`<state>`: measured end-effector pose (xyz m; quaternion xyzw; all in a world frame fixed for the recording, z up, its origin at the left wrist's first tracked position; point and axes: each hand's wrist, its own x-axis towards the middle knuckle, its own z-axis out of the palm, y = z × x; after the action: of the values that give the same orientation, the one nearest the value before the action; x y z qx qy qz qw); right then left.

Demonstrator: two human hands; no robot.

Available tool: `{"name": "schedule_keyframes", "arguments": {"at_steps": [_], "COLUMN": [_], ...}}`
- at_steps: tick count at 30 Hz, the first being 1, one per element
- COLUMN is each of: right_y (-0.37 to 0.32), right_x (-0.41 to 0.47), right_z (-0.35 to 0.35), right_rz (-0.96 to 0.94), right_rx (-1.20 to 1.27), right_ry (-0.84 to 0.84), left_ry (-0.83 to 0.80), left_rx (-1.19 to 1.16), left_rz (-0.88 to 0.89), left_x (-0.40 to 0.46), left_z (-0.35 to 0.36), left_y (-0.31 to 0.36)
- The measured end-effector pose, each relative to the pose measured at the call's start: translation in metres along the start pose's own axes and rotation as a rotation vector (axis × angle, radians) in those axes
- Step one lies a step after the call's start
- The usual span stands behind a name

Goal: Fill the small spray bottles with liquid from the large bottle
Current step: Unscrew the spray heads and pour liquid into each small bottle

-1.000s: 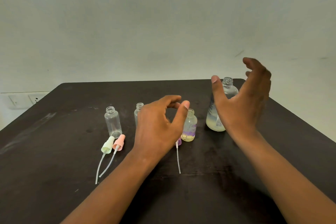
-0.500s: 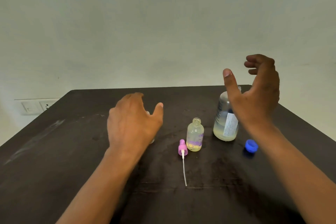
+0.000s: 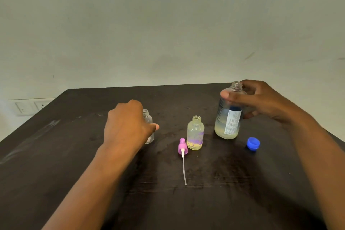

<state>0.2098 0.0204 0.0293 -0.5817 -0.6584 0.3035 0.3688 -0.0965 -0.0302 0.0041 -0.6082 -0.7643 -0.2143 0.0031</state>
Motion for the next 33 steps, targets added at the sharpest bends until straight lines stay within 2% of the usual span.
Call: {"name": "schedule_keyframes", "arguments": {"at_steps": [7,12,15,21,27,33], "right_y": [0.022,0.036,0.033,0.011,0.009,0.012], "right_x": [-0.003,-0.010,-0.016,-0.040,-0.070,-0.081], "right_z": [0.027,0.046,0.053,0.060,0.081,0.091], "right_rz": [-0.041,-0.024,-0.075,-0.271,-0.504,-0.588], "right_rx": [-0.007,0.090,0.118,0.098,-0.101,-0.248], "right_ry": [0.181,0.332,0.427,0.599,0.761,0.796], "left_ry": [-0.061,0.033,0.101,0.140,0.174,0.181], "left_rx": [-0.084,-0.216,-0.342,-0.563,-0.640,-0.720], "left_rz": [0.009,0.075,0.151,0.305,0.463,0.524], "left_x": [0.006,-0.006,-0.015,-0.040,-0.058,-0.068], "left_z": [0.003,0.001,-0.001,0.001,0.013,0.024], "left_y": [-0.006,-0.004,-0.003,-0.007,-0.011,-0.005]}}
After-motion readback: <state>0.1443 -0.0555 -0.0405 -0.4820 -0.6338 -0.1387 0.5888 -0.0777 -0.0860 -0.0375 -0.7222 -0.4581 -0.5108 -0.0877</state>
